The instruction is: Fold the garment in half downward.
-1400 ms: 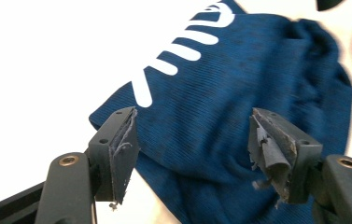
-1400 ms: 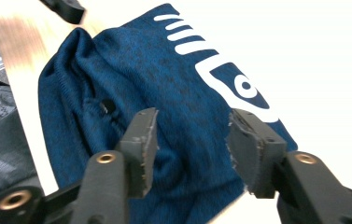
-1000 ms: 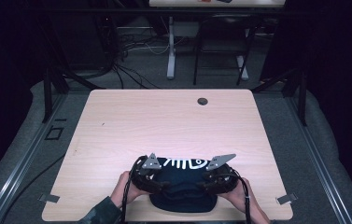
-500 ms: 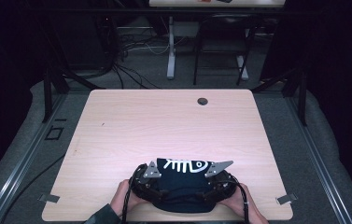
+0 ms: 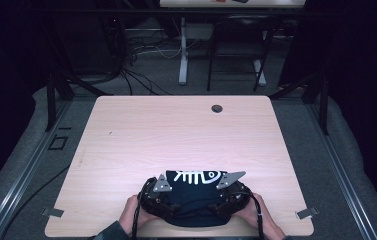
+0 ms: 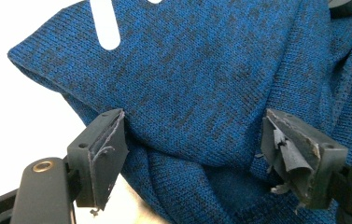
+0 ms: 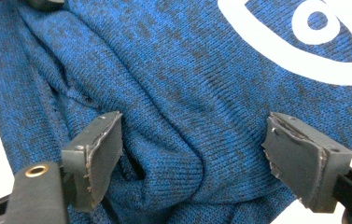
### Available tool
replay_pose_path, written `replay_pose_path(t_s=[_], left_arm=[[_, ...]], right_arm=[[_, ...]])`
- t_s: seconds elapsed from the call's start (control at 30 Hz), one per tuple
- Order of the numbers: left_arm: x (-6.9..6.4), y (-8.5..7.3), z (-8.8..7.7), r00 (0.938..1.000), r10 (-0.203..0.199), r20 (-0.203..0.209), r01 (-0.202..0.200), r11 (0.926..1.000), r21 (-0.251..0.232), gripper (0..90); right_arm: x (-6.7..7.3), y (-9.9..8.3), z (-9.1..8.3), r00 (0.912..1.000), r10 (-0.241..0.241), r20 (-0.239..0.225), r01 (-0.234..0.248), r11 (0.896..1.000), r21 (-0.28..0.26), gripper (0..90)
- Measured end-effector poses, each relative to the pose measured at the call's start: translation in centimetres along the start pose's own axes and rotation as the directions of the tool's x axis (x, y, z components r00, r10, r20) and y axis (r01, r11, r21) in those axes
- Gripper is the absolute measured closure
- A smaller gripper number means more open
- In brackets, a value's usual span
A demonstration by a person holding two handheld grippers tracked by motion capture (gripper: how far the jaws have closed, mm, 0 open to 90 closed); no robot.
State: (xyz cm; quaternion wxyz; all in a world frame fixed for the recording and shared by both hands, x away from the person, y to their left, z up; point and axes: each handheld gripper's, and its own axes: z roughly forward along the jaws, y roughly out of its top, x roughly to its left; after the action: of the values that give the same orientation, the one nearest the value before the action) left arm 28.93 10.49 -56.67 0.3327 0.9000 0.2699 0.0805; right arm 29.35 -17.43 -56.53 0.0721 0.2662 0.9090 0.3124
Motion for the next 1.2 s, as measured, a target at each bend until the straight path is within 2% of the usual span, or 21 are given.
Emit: replay_pose_path(t_s=[0.07, 0.13, 0.17, 0.27, 0.33, 0.43, 0.7, 0.77, 1.0, 1.2], left_arm=[[0.2, 0.0, 0.0, 0.9999, -0.001, 0.016, 0.001, 0.9999, -0.01, 19.8], [0.6, -0.1, -0.2, 0.9991, -0.031, 0.029, 0.032, 0.999, -0.03, 15.5], [0.7, 0.0, -0.4, 0.9991, -0.029, 0.032, 0.031, 0.9989, -0.035, 15.1], [0.9, 0.3, -0.9, 0.9993, -0.03, 0.02, 0.031, 0.9983, -0.05, 12.8], [1.0, 0.3, -1.0, 0.9994, -0.03, 0.018, 0.031, 0.998, -0.055, 11.7], [1.5, 0.6, -2.0, 0.9993, -0.038, -0.003, 0.038, 0.9964, -0.076, 10.4], [2.7, 0.9, -3.6, 0.9974, -0.053, -0.049, 0.047, 0.9932, -0.107, 8.1], [3.2, 0.8, -4.3, 0.9955, -0.061, -0.073, 0.052, 0.9912, -0.122, 7.8], [4.6, 0.5, -5.6, 0.9905, -0.096, -0.099, 0.081, 0.9862, -0.144, 7.0], [6.0, -0.3, -6.7, 0.981, -0.142, -0.132, 0.12, 0.9794, -0.163, 6.6]], right_arm=[[0.2, 0.2, 0.0, 0.9998, -0.018, 0.009, 0.018, 1.0, 0.017, 16.1], [0.3, 0.3, -0.1, 0.9998, -0.018, 0.006, 0.018, 1.0, 0.014, 14.7], [0.3, 0.4, -0.2, 0.9998, -0.019, 0.002, 0.019, 1.0, 0.01, 13.8], [0.3, 0.5, -0.8, 0.9999, -0.003, -0.012, 0.003, 1.0, -0.007, 9.1], [0.2, 0.6, -1.0, 0.9999, -0.003, -0.014, 0.003, 1.0, 0.004, 7.1], [0.3, 0.9, -1.9, 1.0, 0.004, -0.003, -0.004, 1.0, -0.024, 3.5], [-0.1, 1.4, -4.3, 0.9991, 0.024, 0.036, -0.02, 0.996, -0.09, 1.7], [-0.2, 1.4, -4.8, 0.998, 0.036, 0.052, -0.03, 0.993, -0.113, 1.7], [-1.4, 1.1, -6.7, 0.9922, 0.077, 0.098, -0.062, 0.987, -0.145, 0.8], [-2.7, -0.2, -8.6, 0.9791, 0.133, 0.154, -0.105, 0.978, -0.178, 1.0]])
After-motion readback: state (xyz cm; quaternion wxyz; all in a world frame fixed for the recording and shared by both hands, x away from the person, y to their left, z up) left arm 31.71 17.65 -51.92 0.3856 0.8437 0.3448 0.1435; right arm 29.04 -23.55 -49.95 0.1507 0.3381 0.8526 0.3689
